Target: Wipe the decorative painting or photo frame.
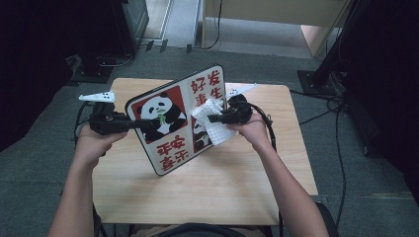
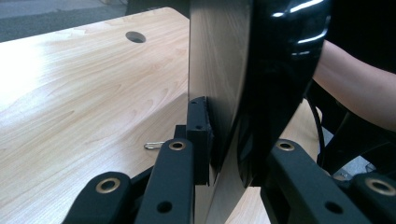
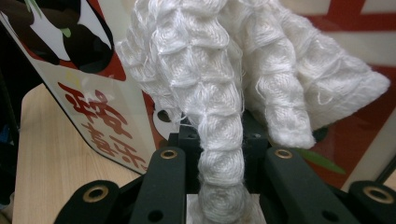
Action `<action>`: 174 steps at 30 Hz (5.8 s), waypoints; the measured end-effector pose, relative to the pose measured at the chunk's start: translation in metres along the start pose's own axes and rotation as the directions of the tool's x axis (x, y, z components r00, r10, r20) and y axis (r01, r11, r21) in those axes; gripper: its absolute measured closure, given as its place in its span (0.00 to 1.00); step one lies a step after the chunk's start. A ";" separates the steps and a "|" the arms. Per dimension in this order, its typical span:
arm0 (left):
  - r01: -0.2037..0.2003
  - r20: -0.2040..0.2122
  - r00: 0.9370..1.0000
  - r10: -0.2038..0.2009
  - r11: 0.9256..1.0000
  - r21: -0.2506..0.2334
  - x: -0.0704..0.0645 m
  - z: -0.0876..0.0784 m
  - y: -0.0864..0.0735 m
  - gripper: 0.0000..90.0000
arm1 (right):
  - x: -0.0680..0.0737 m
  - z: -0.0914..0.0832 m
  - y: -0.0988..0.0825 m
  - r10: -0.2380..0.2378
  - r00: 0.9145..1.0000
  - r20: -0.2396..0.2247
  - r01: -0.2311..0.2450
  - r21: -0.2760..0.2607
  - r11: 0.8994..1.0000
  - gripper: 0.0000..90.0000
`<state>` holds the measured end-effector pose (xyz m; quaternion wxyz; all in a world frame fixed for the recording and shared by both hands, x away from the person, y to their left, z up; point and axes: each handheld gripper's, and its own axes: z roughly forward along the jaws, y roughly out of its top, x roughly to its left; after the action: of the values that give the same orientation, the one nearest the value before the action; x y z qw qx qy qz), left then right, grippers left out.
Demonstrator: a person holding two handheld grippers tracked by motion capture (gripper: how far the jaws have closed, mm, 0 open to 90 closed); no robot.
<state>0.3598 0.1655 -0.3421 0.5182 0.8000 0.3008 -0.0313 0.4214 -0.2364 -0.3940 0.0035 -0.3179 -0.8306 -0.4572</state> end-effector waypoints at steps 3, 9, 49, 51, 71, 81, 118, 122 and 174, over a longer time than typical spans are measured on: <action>-0.001 0.002 1.000 0.001 1.000 0.000 0.000 0.000 0.001 0.87 | 0.000 0.002 -0.005 0.007 1.000 0.001 -0.007 0.003 1.000 0.85; 0.001 0.002 1.000 -0.001 1.000 0.003 0.001 0.001 0.001 0.87 | -0.001 0.006 -0.013 0.014 1.000 0.008 -0.014 0.025 1.000 0.85; 0.002 0.014 1.000 -0.003 1.000 0.015 -0.001 0.002 0.001 0.86 | -0.011 0.040 -0.066 0.090 0.996 -0.004 -0.088 0.126 0.988 0.85; 0.003 0.012 1.000 -0.003 1.000 0.015 -0.001 0.002 0.001 0.86 | -0.012 0.041 -0.068 0.096 0.995 -0.005 -0.095 0.131 0.987 0.85; -0.019 -0.031 0.999 0.019 1.000 0.009 -0.004 0.001 0.002 0.87 | -0.009 0.036 -0.061 0.109 0.994 -0.024 -0.103 0.163 0.981 0.87; -0.007 -0.014 1.000 0.007 1.000 0.008 -0.002 0.001 0.001 0.87 | 0.004 0.016 -0.039 0.064 0.997 -0.039 -0.059 0.124 0.991 0.87; -0.002 -0.034 0.999 0.003 1.000 0.029 -0.005 -0.005 0.000 0.86 | 0.040 -0.028 0.031 -0.047 0.999 -0.016 0.047 0.022 0.999 0.88; -0.001 -0.043 0.999 0.002 1.000 0.024 -0.006 -0.005 0.000 0.87 | 0.041 -0.032 0.039 -0.057 0.998 -0.022 0.057 0.000 0.998 0.88; -0.018 -0.021 1.000 0.018 1.000 0.007 -0.002 -0.007 -0.002 0.88 | 0.054 -0.013 0.102 -0.110 0.993 -0.045 0.111 0.009 0.994 0.87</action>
<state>0.3554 0.1710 -0.3404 0.5126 0.8047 0.2990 -0.0195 0.4290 -0.1795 -0.2930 -0.0016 -0.2612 -0.8493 -0.4587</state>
